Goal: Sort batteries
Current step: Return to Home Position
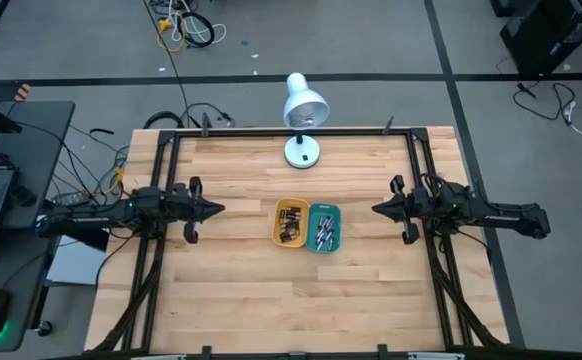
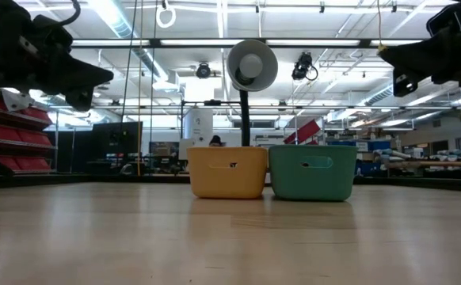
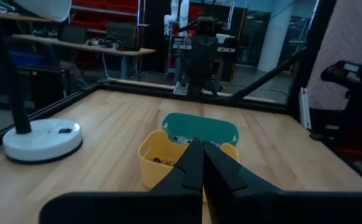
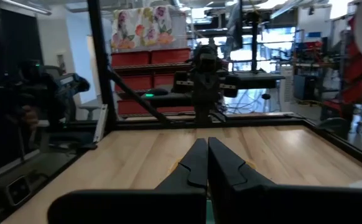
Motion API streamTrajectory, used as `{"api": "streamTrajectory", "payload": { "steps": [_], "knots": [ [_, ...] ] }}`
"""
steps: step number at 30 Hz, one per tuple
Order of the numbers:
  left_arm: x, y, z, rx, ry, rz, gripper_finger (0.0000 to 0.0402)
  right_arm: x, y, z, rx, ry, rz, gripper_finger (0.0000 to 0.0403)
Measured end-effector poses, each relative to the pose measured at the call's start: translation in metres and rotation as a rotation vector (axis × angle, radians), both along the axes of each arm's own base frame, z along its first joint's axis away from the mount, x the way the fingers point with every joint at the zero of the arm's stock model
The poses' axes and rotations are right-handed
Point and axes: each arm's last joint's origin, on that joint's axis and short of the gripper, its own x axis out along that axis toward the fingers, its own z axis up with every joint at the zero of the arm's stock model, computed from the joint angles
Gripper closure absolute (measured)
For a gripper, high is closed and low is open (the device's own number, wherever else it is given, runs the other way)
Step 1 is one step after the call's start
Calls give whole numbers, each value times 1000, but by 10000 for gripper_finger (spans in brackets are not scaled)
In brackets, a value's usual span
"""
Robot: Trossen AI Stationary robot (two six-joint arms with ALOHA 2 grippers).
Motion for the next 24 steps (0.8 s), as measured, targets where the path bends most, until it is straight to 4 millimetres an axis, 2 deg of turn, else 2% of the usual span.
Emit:
{"api": "streamTrajectory", "payload": {
  "steps": [7,24],
  "knots": [
    [0,-4,-1,-23,12,-84,396,0,1,0,2,1,52,403],
    [0,-2,-3,21,29,-9,381,-1,2,8,-11,-86,62,403]
  ]
}}
